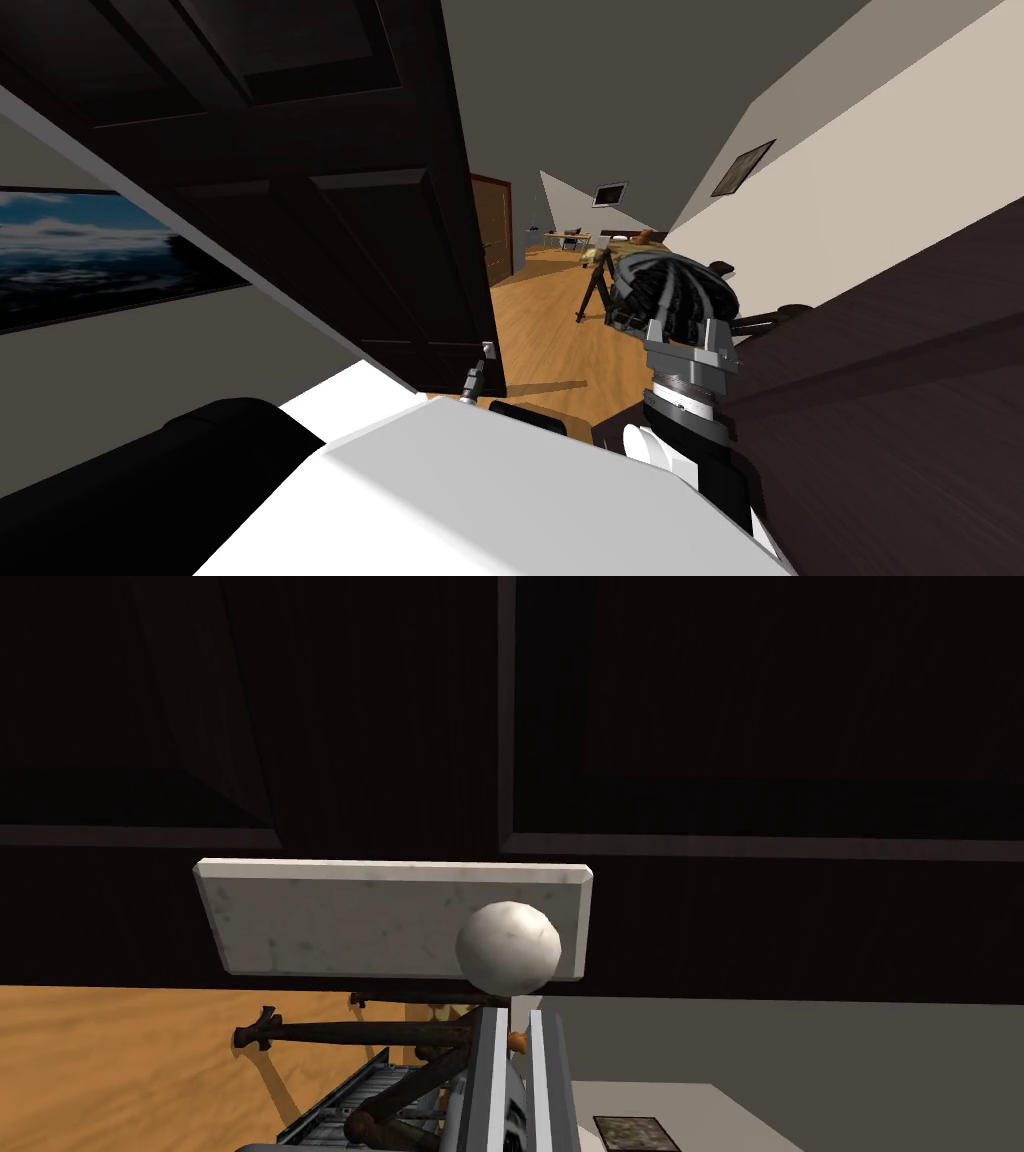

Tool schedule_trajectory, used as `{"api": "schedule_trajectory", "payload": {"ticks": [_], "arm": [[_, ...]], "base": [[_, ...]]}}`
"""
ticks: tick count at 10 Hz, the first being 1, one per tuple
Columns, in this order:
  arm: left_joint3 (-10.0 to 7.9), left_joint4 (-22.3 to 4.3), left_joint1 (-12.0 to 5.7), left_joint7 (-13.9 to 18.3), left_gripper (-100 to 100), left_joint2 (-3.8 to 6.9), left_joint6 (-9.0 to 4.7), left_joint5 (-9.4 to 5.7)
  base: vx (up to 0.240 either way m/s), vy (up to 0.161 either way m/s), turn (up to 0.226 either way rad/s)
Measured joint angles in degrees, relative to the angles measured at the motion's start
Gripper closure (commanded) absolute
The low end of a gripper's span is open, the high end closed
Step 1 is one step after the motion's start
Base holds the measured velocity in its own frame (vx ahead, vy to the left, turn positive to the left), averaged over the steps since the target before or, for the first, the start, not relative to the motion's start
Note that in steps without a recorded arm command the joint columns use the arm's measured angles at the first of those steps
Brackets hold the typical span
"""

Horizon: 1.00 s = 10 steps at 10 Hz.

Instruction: Push the door open

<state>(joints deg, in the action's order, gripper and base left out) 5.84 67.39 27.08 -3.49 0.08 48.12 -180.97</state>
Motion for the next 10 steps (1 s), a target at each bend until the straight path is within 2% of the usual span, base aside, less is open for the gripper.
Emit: {"api": "schedule_trajectory", "payload": {"ticks": [1,2,4,5,7,8,10], "arm": [[0.36,0.11,0.64,-0.66,-100,0.77,0.37,-0.81],[0.68,0.67,1.32,-1.34,-100,0.70,0.49,-1.55],[1.13,1.11,2.30,-2.17,-100,-1.73,0.88,-2.65],[1.17,1.15,2.37,-2.24,-100,-1.87,0.90,-2.69],[0.91,1.13,2.04,-2.19,-100,0.26,0.73,-2.80],[0.72,0.78,1.65,-2.21,-100,0.94,0.77,-2.87],[0.45,0.23,1.06,-2.33,-100,1.11,0.97,-2.96]], "base": [[-0.173,-0.018,0.102],[-0.198,-0.042,0.045],[-0.106,-0.070,0.014],[0.054,0.016,-0.008],[0.215,0.028,-0.022],[0.222,0.028,-0.011],[0.226,0.020,-0.020]]}}
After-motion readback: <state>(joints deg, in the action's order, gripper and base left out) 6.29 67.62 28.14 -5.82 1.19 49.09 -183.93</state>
